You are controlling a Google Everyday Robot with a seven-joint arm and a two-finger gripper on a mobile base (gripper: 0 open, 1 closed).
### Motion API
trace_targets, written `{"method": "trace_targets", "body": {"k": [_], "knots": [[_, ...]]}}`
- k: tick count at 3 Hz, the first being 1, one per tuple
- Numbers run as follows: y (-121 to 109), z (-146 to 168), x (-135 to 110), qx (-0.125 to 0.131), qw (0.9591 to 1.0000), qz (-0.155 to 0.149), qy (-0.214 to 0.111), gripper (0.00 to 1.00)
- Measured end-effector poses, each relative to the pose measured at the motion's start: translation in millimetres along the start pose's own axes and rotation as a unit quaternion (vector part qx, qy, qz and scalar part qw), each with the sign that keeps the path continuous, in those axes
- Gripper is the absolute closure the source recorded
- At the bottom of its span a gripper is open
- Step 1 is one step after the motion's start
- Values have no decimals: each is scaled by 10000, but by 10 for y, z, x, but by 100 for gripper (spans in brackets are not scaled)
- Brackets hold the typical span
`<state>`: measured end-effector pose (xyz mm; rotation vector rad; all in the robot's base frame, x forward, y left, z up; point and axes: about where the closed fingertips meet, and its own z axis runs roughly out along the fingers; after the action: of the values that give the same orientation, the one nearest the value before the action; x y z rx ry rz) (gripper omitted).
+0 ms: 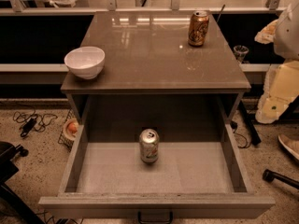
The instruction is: Pick 7up can from top drawer and place on counter
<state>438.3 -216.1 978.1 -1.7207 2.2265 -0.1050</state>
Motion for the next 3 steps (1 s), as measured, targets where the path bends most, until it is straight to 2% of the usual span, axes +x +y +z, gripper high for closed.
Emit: {"method": "trace_targets", "body": {"k": [1, 2, 3], "knots": [[0, 0, 0, 1, 10000, 0, -1, 0], [81, 224, 1, -101, 9990, 88, -433, 0], [315, 793, 27, -397, 9913, 262, -1226, 0]]}}
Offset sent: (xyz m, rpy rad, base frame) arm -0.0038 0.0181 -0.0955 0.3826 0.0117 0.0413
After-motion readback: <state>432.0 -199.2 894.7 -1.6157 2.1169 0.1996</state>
